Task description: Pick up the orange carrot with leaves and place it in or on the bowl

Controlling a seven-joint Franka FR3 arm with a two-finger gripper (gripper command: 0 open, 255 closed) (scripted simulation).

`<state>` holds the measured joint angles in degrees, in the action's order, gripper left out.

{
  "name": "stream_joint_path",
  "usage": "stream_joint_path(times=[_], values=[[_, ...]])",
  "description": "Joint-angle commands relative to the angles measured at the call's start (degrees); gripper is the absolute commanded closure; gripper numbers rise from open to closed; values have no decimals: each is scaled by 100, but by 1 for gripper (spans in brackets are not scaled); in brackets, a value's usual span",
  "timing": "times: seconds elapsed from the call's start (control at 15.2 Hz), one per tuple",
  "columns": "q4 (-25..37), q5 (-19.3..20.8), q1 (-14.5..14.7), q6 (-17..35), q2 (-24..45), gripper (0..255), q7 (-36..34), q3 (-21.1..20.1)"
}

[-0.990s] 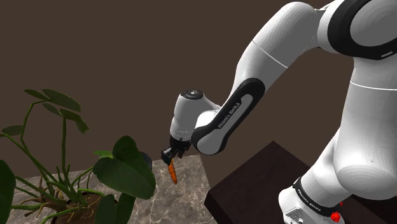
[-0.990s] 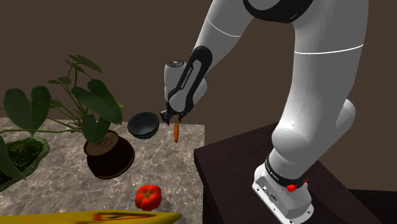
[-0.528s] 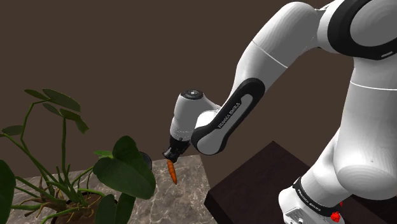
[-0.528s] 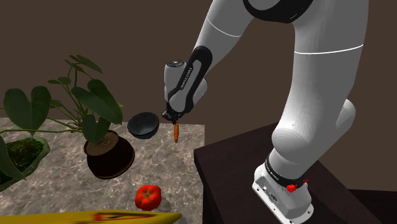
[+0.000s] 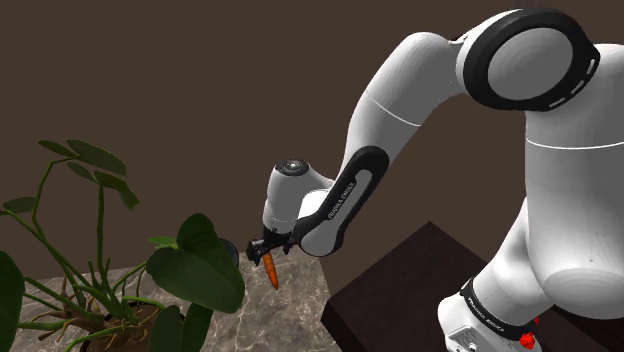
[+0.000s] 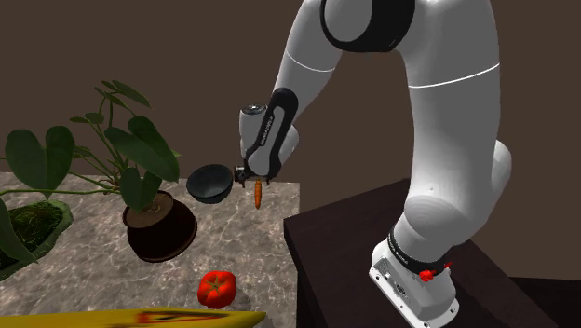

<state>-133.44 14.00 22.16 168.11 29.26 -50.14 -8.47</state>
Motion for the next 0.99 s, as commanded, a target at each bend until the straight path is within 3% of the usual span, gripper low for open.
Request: stream_joint_path(times=[0.0, 0.07, 0.53, 0.92], values=[[208, -71, 362, 160, 399, 0, -635, 375], [318, -144, 493, 214, 585, 0, -866, 507], [650, -120, 618, 511, 1204, 0, -903, 644], [680, -119, 626, 533, 1256, 0, -906, 653]])
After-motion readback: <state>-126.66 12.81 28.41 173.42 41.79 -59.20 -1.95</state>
